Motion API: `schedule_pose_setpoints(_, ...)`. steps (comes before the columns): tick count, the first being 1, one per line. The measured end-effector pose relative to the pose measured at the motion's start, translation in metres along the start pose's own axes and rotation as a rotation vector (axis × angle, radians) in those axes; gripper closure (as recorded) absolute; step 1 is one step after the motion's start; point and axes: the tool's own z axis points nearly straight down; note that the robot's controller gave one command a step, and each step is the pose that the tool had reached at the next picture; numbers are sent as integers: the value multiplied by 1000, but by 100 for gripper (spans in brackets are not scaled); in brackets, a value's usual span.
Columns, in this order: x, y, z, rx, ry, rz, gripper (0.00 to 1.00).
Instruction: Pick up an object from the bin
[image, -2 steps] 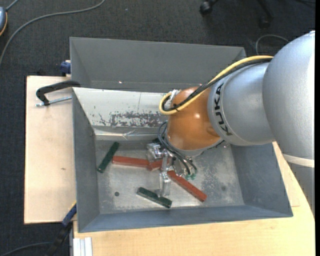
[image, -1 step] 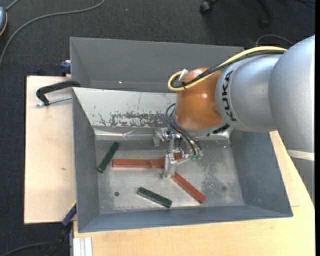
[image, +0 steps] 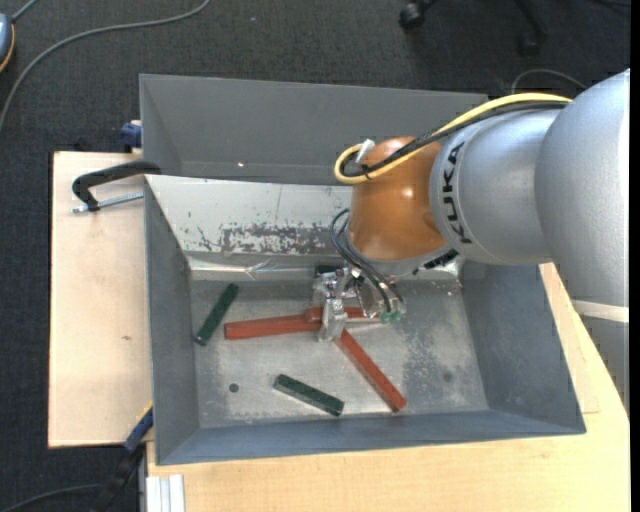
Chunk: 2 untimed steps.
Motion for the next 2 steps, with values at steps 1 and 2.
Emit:
schedule_pose_setpoints(1, -21, 4, -128, 2, -10, -199, 100)
schedule_pose_setpoints(2, -23, 26, -204, 1, -12, -266, 100)
